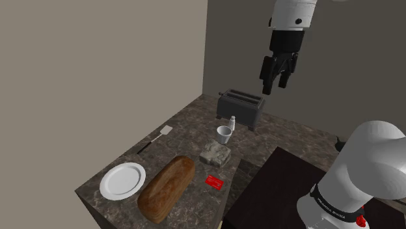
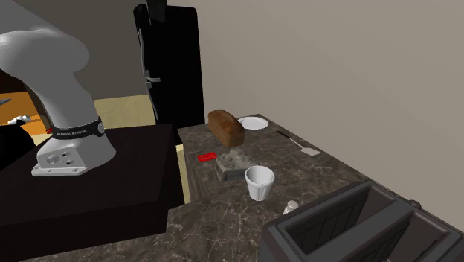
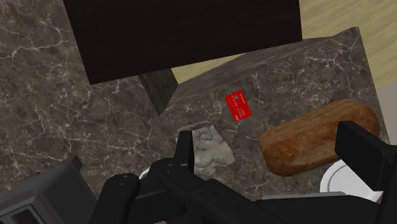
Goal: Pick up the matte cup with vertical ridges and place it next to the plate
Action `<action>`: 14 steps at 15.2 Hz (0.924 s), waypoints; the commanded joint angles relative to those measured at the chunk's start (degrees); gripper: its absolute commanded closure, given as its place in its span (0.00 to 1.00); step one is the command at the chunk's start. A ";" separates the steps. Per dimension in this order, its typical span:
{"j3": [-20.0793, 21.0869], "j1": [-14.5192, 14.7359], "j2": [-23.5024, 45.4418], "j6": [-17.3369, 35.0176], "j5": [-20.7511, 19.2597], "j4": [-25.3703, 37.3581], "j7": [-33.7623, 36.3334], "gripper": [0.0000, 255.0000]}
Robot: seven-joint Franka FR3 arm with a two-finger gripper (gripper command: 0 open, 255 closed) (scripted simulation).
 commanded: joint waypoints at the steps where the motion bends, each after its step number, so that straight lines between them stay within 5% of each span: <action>1: 0.00 0.00 0.00 0.00 0.00 0.00 0.00 0.00; 14: -9.01 -3.33 16.39 22.01 -4.04 -6.68 -12.21 0.00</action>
